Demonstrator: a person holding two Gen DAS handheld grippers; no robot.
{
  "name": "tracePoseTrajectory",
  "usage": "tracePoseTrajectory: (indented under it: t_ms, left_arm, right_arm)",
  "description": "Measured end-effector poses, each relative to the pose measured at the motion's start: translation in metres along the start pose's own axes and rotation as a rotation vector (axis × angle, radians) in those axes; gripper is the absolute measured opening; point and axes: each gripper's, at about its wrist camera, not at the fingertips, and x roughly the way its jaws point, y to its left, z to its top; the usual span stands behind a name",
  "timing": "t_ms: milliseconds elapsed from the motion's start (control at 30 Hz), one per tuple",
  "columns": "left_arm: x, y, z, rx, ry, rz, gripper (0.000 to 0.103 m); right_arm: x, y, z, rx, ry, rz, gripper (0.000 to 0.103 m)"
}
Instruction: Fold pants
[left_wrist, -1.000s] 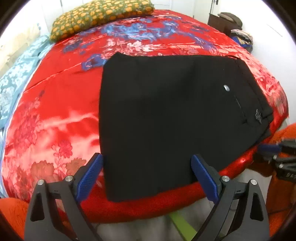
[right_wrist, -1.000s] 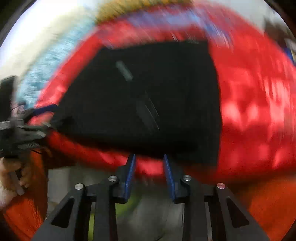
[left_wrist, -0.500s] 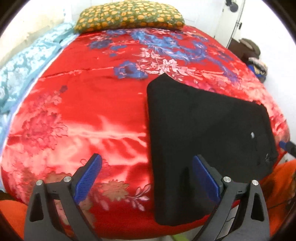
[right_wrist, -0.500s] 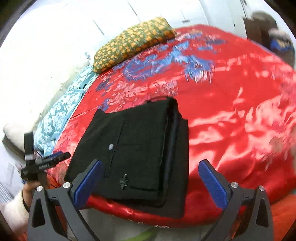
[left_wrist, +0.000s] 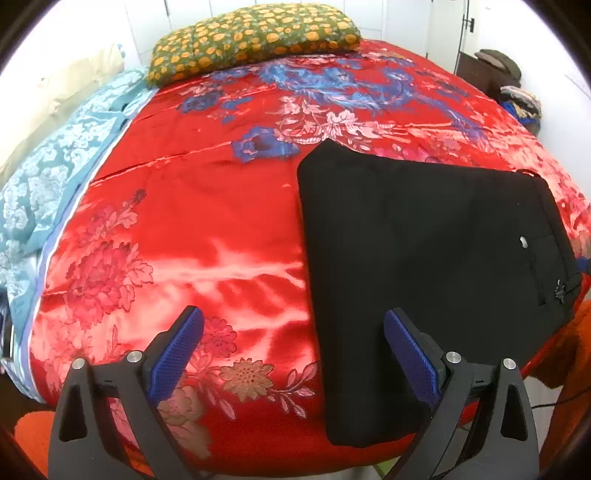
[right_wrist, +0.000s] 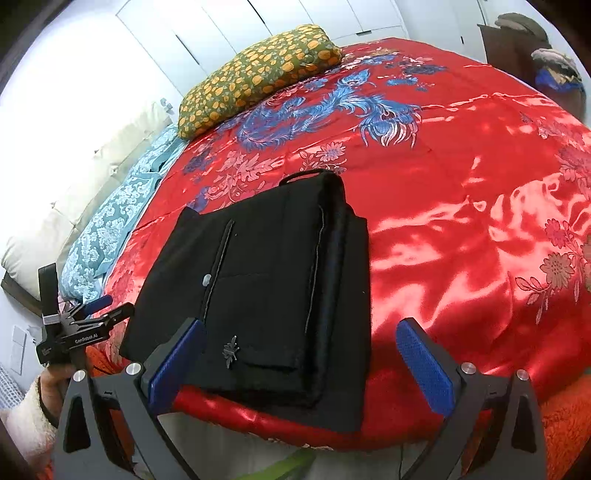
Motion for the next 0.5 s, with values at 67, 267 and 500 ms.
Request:
tracePoseTrajectory:
  t_ms: [67, 267, 500]
  left_arm:
    - [0.006, 0.007, 0.005, -0.029, 0.026, -0.069, 0.099]
    - [0.066, 0.035, 0.018, -0.153, 0.242, -0.427, 0.099]
    - [0.075, 0.024, 0.022, -0.122, 0.257, -0.532, 0.064]
  right_arm:
    - [0.002, -0.003, 0.004, -0.009, 0.01, 0.003, 0.102]
    - [0.03, -0.029, 0.026, -0.006, 0.141, 0.072, 0.102]
    - [0.061, -0.036, 0.024, 0.033, 0.263, 0.227, 0.083]
